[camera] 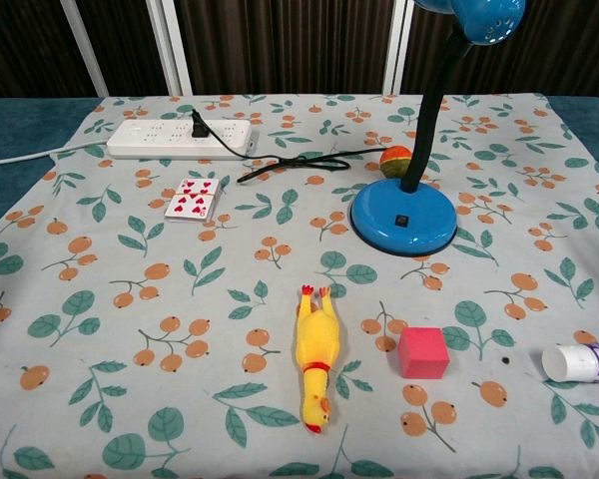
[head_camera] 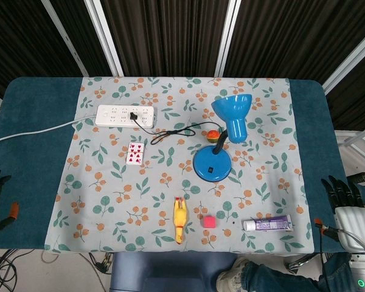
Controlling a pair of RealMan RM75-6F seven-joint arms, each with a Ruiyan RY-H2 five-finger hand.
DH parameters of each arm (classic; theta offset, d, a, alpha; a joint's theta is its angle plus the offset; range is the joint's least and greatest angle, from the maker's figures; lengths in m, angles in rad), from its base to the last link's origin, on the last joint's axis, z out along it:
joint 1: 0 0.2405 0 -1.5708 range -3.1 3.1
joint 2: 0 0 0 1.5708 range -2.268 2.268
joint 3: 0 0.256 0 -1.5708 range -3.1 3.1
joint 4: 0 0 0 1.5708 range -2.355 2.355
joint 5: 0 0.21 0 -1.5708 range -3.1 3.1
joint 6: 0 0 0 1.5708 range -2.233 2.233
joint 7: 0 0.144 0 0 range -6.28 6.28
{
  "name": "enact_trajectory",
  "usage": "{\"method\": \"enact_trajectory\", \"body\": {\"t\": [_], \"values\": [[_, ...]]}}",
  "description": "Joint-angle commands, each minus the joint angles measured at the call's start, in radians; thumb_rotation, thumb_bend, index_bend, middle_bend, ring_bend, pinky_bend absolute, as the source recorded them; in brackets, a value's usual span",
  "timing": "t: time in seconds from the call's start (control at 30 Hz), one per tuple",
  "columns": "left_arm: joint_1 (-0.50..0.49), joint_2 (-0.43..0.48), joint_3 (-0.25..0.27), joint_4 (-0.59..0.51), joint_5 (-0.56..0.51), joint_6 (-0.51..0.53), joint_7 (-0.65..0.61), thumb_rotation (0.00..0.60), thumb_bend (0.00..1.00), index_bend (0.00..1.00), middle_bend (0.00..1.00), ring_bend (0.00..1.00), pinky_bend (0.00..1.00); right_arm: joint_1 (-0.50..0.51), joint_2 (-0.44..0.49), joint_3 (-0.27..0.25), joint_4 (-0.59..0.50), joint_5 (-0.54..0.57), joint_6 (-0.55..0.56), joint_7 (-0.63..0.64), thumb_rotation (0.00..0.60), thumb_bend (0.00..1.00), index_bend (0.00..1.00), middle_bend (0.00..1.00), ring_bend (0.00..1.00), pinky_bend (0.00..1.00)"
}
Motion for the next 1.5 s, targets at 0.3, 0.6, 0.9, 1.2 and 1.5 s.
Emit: {"method": "enact_trajectory", "body": {"t": [0.3,0.6,0.9,1.2,1.5], "values": [[-0.001,-0.002,-0.004,-0.001,-0.006,-0.002,0.000,0.600,0.42,0.16,0.05,0.00,0.04,0.042,0.027,-0.020,-0.011,-0.012,-0.107,0.064,0.600,0.27,0.00,0.18,0.25,0.05],[-0.003,0.004,-0.001,-0.006,-0.015,-0.016,-0.001,0.600,0.42,0.16,0.05,0.00,0.05,0.248,0.025,0.008,0.009,0.038,-0.458,0.074,0.600,0.46,0.00,0.48,0.61,0.32],[-0.005,0.010,0.000,-0.015,-0.027,-0.028,-0.002,0.600,0.42,0.16,0.05,0.00,0.05,0.379,-0.050,0.051,0.029,0.148,-0.648,0.008,0.600,0.55,0.00,0.70,0.84,0.49],[-0.007,0.012,-0.001,-0.019,-0.037,-0.035,0.001,0.600,0.42,0.16,0.05,0.00,0.05,0.462,-0.153,0.092,0.030,0.297,-0.697,-0.144,0.600,0.56,0.00,0.79,0.88,0.61],[-0.008,0.015,-0.001,-0.022,-0.043,-0.039,-0.002,0.600,0.42,0.16,0.05,0.00,0.05,0.539,-0.226,0.106,0.037,0.412,-0.718,-0.265,0.600,0.57,0.00,0.80,0.88,0.70]]}}
